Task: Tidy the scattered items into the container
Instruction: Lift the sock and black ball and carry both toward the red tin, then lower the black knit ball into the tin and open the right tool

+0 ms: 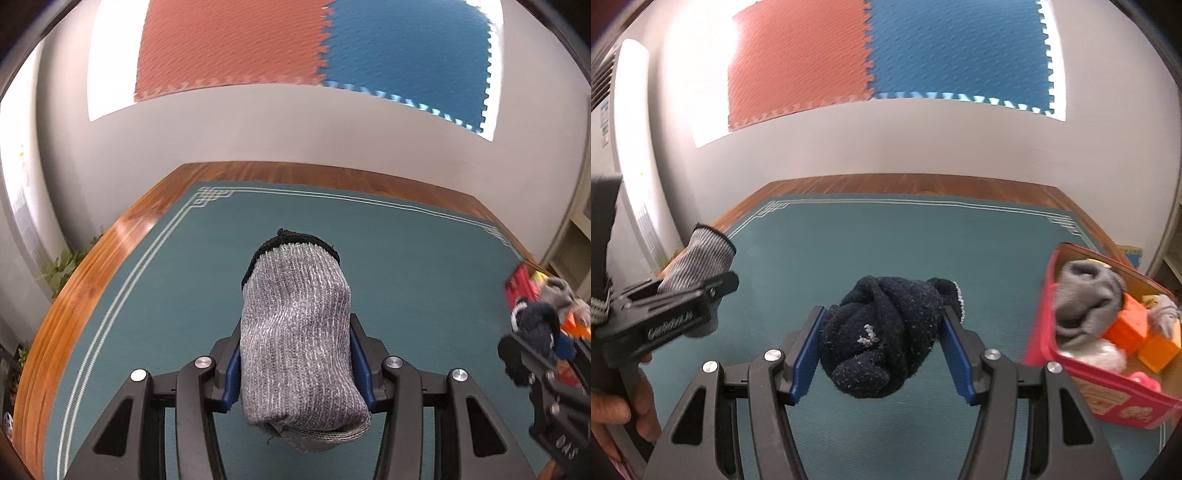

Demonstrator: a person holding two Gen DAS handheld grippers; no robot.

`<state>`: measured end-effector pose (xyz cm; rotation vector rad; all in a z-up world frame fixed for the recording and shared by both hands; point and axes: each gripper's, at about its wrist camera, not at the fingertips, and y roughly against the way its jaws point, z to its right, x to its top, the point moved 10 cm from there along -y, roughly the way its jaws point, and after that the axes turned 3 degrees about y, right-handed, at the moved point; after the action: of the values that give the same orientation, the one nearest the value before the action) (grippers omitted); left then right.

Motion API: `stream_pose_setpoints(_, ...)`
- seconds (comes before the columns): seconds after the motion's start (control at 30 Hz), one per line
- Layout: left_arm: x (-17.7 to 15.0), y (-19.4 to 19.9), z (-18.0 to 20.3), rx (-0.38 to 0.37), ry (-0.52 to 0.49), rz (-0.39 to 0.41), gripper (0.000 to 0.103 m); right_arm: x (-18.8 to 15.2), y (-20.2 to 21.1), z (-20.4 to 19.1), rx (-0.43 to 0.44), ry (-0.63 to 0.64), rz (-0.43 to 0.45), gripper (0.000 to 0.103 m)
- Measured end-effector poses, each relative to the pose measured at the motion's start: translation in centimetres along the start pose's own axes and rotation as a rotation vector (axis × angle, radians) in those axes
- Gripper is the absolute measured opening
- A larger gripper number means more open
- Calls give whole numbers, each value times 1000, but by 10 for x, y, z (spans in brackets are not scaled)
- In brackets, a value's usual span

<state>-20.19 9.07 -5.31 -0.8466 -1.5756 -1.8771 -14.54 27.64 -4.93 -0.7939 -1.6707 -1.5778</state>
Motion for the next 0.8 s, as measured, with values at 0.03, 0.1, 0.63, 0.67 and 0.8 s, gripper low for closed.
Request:
stream_pose_setpoints(0.03,-2,2,8,-9,-11,1,50,0,4,8,-8,-10,5,64)
stream_pose_setpoints(0.1,-6,6,26,-30,-32,2,50,0,9,21,-19,-27,12,64)
stream_pose_setpoints(0.63,-17,13,155,-178,-119,-11,50,-7,59,174,-184,-223,87,65)
stream_pose_setpoints(0.67,-16,12,163,-186,-126,-11,50,-9,61,184,-194,-239,89,65)
stream_pose_setpoints(0.8,-13,15,198,-230,-157,-8,50,-18,71,214,-222,-296,95,65)
